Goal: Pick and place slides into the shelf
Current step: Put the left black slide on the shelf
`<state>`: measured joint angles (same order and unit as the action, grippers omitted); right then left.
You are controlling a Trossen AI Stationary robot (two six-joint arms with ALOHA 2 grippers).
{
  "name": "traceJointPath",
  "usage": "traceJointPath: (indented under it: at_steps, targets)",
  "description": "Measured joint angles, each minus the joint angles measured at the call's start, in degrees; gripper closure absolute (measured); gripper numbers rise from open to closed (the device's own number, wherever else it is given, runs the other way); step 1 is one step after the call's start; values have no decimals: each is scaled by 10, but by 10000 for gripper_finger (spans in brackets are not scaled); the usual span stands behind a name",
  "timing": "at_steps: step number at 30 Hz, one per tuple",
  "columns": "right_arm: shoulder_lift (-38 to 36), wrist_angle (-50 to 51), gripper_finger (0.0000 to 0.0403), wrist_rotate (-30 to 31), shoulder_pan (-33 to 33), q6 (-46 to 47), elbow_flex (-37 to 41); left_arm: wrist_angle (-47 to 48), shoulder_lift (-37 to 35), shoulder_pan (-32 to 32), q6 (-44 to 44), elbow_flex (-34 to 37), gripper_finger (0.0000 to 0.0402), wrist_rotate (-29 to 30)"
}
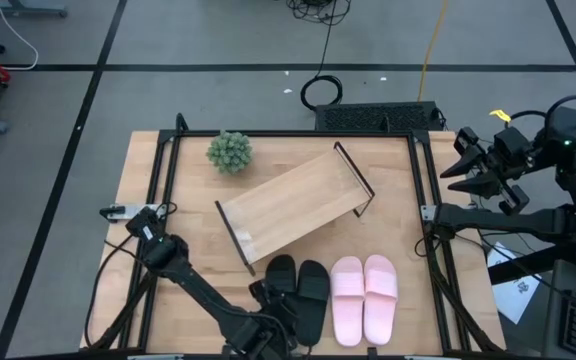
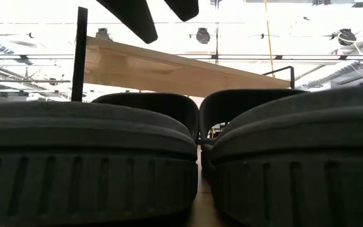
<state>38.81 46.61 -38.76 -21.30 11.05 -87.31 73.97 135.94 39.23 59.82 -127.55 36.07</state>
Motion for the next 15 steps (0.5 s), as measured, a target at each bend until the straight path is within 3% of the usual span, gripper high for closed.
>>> traceJointPath:
  at_steps: [15]
  targets:
    - [0,0,292,-3,0,-28,0,-15,1,-21,-12,51,77,0]
